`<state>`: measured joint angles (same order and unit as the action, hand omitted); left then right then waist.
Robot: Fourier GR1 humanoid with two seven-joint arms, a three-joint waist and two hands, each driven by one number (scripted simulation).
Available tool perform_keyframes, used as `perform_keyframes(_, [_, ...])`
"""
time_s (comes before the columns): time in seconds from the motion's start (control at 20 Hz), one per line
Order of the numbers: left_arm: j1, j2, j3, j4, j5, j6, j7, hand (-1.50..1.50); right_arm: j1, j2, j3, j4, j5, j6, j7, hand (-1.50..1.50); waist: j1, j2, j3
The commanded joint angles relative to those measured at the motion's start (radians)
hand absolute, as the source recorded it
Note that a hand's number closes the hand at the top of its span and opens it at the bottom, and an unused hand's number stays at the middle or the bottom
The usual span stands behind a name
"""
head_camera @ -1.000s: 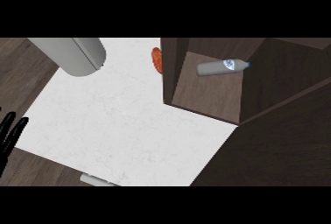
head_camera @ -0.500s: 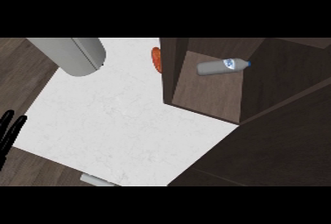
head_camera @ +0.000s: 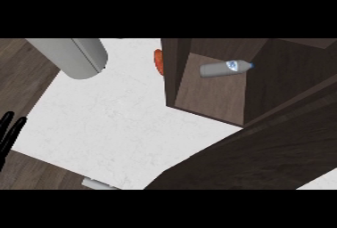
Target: Pick up the bottled water, place it into the cabinet and close the cabinet
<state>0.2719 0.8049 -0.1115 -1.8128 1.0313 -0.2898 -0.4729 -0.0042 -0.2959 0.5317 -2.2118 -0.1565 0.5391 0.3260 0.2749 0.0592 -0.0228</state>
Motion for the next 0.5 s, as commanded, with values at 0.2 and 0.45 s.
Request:
perform_keyframes(0.2, [-0.007,0.008,0.02,0.027,0.008,-0.004,0.005,-1.5,-0.235,0.163,-0.03,0.238,-0.004,-0.103,0.167,1.5,-0.021,-0.007,0.007])
perform_keyframes(0.45, [0.005,-0.014,0.012,0.036,0.017,-0.004,-0.003,-1.5,-0.418,0.277,-0.112,0.404,0.022,-0.191,0.214,1.5,-0.031,-0.016,0.01])
